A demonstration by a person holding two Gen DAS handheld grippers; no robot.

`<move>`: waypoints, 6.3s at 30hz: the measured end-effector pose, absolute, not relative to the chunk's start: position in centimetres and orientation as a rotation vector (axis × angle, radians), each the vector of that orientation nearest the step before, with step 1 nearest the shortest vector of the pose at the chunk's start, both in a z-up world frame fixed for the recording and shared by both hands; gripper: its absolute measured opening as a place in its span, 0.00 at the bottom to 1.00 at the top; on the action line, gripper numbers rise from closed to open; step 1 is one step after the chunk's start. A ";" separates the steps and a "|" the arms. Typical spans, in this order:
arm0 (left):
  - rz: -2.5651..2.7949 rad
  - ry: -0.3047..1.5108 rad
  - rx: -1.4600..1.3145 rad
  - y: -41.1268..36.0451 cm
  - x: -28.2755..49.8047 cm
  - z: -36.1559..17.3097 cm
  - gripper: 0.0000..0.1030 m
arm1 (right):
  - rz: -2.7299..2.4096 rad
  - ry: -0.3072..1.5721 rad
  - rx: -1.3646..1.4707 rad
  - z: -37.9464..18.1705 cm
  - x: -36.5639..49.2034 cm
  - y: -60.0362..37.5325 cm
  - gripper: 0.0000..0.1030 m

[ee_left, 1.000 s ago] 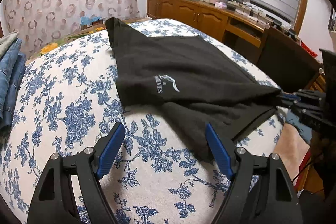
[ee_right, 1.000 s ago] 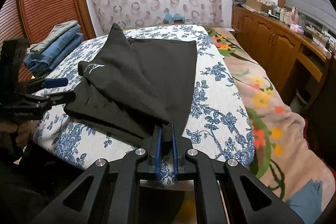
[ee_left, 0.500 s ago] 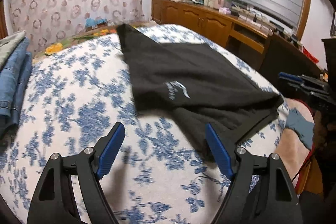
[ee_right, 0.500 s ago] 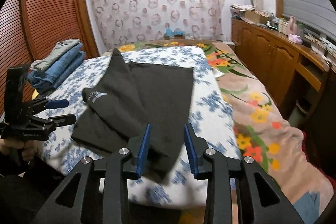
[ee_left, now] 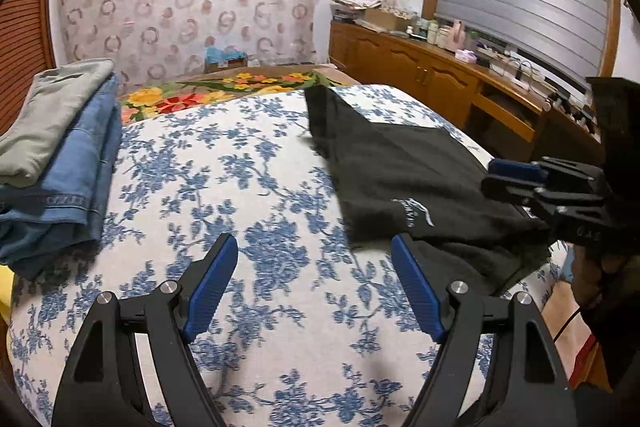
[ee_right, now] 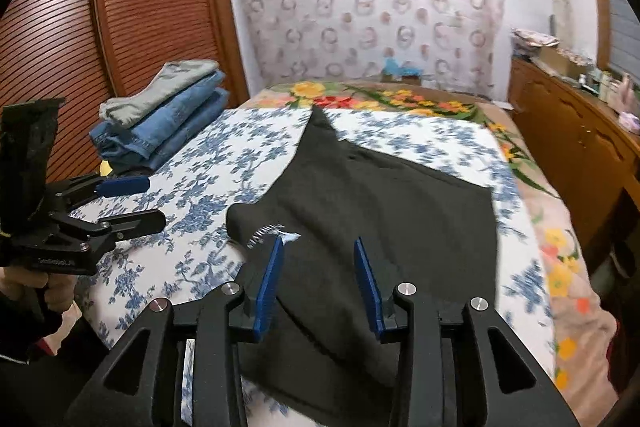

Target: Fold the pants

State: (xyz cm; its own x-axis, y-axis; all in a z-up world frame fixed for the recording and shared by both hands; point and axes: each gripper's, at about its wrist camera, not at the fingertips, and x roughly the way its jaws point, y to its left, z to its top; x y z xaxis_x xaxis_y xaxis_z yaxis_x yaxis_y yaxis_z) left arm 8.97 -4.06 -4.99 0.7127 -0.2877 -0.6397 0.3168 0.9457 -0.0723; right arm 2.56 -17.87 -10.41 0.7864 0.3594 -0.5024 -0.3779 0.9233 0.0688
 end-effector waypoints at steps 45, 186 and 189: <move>-0.333 0.726 0.036 -3.8 9.3 -6.7 0.77 | 0.477 0.608 -0.141 -9.2 12.2 -14.3 0.06; -0.632 0.816 0.213 -12.8 4.3 -8.5 0.49 | 0.188 0.704 0.028 -12.3 -0.1 -25.3 0.49; -0.633 0.818 0.239 -13.4 4.3 -8.9 0.41 | 0.190 0.702 0.051 -12.3 -0.9 -25.3 0.48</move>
State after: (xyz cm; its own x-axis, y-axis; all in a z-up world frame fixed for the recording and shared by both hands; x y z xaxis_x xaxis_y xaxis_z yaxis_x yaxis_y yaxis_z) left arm 4.28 -13.41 -8.86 0.5133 -0.4322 -0.7414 0.6098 0.7916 -0.0392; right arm -0.92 -25.34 -12.28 0.7470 0.1910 -0.6367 -0.1567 0.9814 0.1106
